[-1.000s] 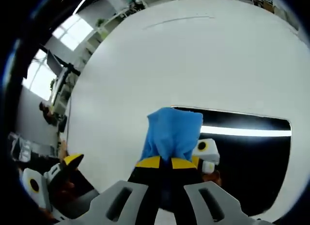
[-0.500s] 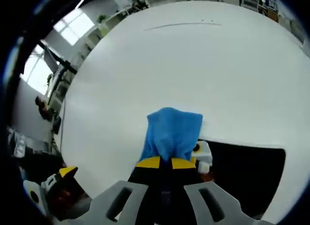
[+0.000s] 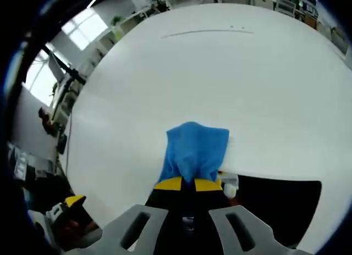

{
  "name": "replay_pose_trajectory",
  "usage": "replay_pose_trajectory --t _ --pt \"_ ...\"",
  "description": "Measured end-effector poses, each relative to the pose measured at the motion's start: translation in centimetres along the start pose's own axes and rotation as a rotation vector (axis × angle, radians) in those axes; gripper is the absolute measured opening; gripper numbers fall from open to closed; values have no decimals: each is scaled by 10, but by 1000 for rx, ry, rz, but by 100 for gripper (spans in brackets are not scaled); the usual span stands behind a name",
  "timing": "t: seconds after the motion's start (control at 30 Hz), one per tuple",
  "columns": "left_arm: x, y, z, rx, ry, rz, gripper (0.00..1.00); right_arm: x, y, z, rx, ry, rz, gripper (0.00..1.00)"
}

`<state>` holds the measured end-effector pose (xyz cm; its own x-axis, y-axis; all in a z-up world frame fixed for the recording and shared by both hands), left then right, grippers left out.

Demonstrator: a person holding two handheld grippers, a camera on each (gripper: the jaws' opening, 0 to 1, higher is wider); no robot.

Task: Wipe the mirror surface with the cleaning cloth until all visible marks leave the cleaned area.

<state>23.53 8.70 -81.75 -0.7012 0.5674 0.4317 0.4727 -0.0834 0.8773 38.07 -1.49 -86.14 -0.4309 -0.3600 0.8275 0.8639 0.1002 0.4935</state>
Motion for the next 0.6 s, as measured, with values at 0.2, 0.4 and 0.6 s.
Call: replay_pose_trajectory --t 0.2,0.4,0.6 --pt "0 -2 1 -4 5 10 99 0 0 -1 5 6 -3 0" --pt "0 -1 1 -7 5 6 99 0 0 -1 9 18 2 0" --pt "0 -1 2 -9 12 3 99 0 0 -2 15 26 4 0"
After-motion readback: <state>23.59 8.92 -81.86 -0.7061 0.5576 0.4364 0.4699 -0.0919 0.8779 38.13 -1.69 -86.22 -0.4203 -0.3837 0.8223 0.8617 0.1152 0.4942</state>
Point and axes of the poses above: the point that each gripper's makers call its tool centre point, and the gripper's own axes: x roughly backward along the fingers, z roughly to its left, y roughly out of its top, the point moved 1 cm from there along x, roughly backward along the fingers, and after that the axes turned 9 degrees about -z, right-handed, at the moved point
